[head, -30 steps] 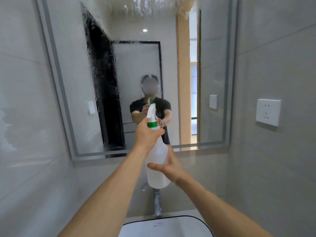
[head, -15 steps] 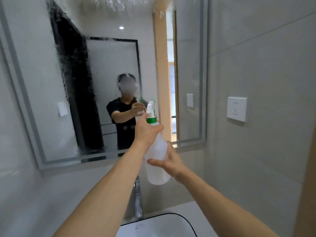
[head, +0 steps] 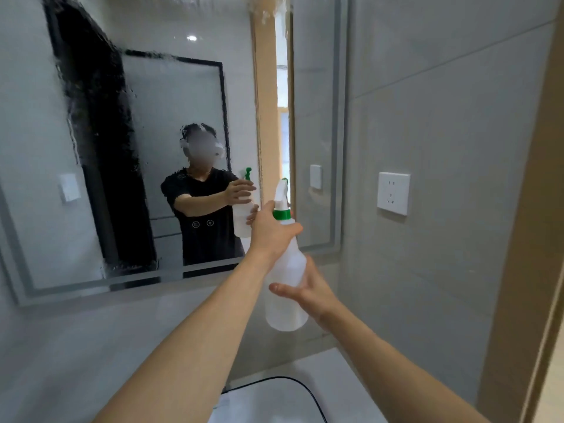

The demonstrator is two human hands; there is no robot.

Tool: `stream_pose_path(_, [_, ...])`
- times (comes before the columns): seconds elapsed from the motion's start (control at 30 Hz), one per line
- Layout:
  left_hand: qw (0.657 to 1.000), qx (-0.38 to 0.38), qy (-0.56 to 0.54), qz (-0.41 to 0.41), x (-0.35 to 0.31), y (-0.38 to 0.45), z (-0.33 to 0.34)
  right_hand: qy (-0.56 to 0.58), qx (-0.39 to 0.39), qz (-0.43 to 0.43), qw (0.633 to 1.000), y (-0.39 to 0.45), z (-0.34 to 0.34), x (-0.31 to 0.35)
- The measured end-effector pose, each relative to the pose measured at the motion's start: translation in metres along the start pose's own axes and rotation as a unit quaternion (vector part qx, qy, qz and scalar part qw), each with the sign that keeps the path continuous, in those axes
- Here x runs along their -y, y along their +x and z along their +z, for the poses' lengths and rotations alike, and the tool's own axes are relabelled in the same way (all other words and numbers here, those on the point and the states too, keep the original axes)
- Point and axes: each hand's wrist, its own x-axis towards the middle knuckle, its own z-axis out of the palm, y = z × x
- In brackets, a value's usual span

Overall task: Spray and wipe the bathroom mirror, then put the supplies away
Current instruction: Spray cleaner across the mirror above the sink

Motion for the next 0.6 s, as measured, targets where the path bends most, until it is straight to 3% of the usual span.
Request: stream_pose_path(0.6, [0.997, 0.041, -0.021, -0.059, 0.058, -0.035, 0.058, -0.028, -0.040, 0.087, 0.995, -0.046, -0.036, -0.056])
